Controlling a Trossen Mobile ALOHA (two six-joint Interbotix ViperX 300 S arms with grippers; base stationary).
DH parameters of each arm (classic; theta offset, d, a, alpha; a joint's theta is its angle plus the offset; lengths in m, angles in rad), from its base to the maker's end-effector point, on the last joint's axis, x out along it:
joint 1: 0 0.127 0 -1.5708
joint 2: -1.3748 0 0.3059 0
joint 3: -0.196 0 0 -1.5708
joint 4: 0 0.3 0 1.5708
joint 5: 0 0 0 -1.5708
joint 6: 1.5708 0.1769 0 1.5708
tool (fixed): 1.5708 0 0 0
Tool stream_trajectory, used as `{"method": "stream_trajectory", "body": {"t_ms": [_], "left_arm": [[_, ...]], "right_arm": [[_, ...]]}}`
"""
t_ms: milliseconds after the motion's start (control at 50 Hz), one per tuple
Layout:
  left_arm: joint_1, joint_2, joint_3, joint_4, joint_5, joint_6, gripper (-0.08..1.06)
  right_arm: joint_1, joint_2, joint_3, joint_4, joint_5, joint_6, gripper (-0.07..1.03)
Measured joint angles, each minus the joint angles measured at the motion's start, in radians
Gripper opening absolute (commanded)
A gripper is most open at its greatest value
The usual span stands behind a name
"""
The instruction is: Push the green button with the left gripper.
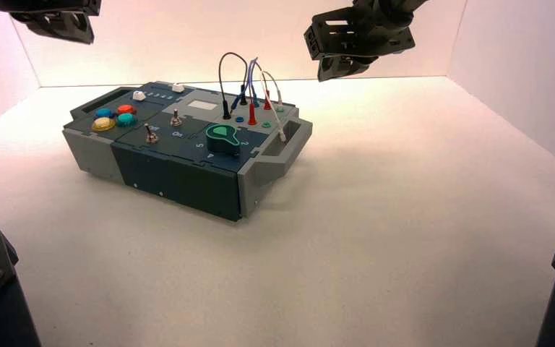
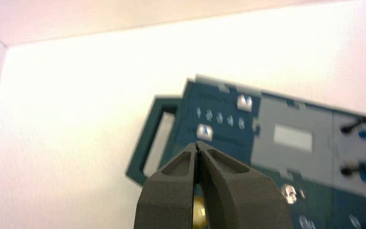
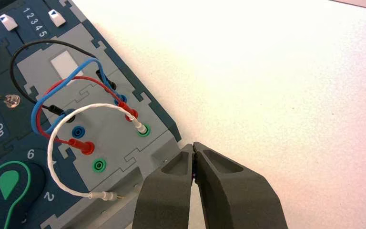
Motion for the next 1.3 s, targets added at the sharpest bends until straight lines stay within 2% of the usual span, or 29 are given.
{"method": "stream_trajectory", "body": {"t_ms": [340, 540, 860, 1300], "left_arm": [[0.0, 0.006, 0.009, -0.006, 0.077, -0.012, -0.03], [-0.028, 0.074, 0.008, -0.017, 0.095, -0.015, -0.03], [-0.038, 0.172, 0.009, -0.02, 0.058, -0.021, -0.03], [-0.052, 0.202, 0.008, -0.023, 0.026, -0.021, -0.03]], "right_arm": [[0.0, 0.0, 0.0, 0.0, 0.0, 0.0, -0.02], [0.0, -0.002, 0.0, -0.002, 0.0, 0.0, -0.02], [0.0, -0.002, 0.0, 0.0, 0.0, 0.0, -0.02], [0.0, -0.002, 0.0, 0.0, 0.0, 0.0, -0.02]]}}
